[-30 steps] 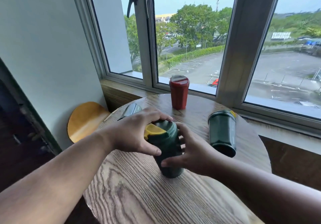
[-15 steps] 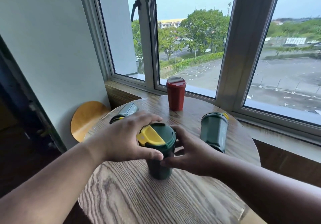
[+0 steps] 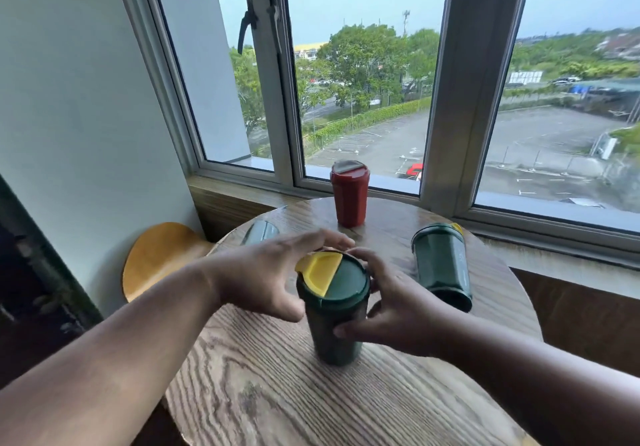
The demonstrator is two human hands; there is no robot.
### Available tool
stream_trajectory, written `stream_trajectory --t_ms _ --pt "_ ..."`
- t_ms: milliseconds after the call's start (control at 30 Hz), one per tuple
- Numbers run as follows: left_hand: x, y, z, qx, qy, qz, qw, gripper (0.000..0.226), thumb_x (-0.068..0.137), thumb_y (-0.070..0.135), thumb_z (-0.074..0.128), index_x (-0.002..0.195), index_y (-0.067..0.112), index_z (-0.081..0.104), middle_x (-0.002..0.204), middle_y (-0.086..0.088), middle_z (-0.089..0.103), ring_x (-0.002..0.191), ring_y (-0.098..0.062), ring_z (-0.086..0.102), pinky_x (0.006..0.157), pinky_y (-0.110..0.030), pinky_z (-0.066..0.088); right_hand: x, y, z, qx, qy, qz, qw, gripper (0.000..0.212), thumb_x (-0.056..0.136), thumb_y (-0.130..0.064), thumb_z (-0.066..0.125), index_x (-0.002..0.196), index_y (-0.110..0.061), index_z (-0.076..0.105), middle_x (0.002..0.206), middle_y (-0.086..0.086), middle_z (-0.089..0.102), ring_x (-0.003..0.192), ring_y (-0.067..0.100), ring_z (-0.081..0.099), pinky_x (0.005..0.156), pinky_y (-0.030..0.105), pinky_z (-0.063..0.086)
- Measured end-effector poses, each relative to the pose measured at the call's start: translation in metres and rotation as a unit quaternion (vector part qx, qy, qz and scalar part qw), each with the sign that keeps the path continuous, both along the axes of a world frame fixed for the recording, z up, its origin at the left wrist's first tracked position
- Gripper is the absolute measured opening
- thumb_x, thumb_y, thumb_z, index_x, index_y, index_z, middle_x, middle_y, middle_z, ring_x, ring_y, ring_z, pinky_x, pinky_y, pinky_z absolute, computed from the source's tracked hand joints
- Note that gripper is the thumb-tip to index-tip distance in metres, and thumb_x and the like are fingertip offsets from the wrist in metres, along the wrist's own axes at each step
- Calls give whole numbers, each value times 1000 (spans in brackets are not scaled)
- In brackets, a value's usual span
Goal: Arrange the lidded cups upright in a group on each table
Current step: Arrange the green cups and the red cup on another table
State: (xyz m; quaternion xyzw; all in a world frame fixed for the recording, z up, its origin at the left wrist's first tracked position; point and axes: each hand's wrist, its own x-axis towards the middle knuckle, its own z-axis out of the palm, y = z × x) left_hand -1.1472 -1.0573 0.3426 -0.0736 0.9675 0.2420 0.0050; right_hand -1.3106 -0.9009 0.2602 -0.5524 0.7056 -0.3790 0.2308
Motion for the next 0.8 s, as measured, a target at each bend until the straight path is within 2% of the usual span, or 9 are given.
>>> stream_trajectory --t_ms 133,267,367,467,533,567,633,700,800 --pt "0 -12 -7 -32 42 -14 998 90 72 34 86 145 42 34 127 33 41 114 31 31 87 10 22 10 -2 -3 -20 -6 -30 999 91 55 -54 84 131 -53 34 116 -19 62 101 0 63 88 36 58" --pt "2 -23 -12 -27 57 -49 997 88 73 37 86 145 40 36 126 40 38 117 29 33 90 8 23 12 1 1 -1 -6 -25 1000 100 60 -55 84 144 -41 33 122 -20 60 111 -5 58 89 28 57" --pt "5 -42 -16 13 72 -51 996 80 73 60 75 142 46 39 131 30 50 124 10 46 97 -6 37 8 3 10 4 -37 -25 999 97 63 -70 76 146 -40 35 126 -14 61 114 -2 59 95 30 55" --pt "8 -72 -26 27 128 18 991 53 80 53 71 129 43 54 122 20 60 113 -1 57 92 -25 49 4 -10 22 -15 -81 -50 995 76 70 -79 59 131 -34 55 117 -5 66 103 7 65 91 31 56" --pt "13 -97 -34 -11 159 91 983 38 82 40 77 117 41 61 113 18 62 106 -4 59 87 -28 50 -3 -27 32 -44 -133 -77 987 50 82 -63 53 111 -24 64 105 3 67 90 14 65 79 29 56" --pt "15 -109 -38 -29 148 122 981 39 80 41 78 115 41 61 112 19 60 104 -5 59 86 -28 49 -8 -37 37 -53 -148 -85 984 39 87 -53 53 105 -21 64 101 7 67 86 16 63 75 29 54" --pt "21 -127 -49 -47 64 163 983 57 74 54 79 124 41 54 119 18 53 110 -7 55 89 -26 45 -21 -59 43 -44 -150 -91 983 16 99 -31 57 101 -18 65 97 10 67 85 21 62 73 33 52" --pt "24 -138 -62 -44 -4 169 985 79 67 62 80 135 44 44 134 17 40 119 -7 49 97 -25 39 -33 -85 43 1 -148 -82 986 10 101 -17 56 97 -17 65 93 9 68 80 20 63 70 30 52" --pt "25 -142 -81 -35 17 193 980 78 70 59 79 136 52 38 138 15 38 117 -8 47 98 -26 39 -38 -126 35 105 -109 -45 987 6 98 -17 61 99 -18 67 95 10 70 80 20 62 73 32 51"
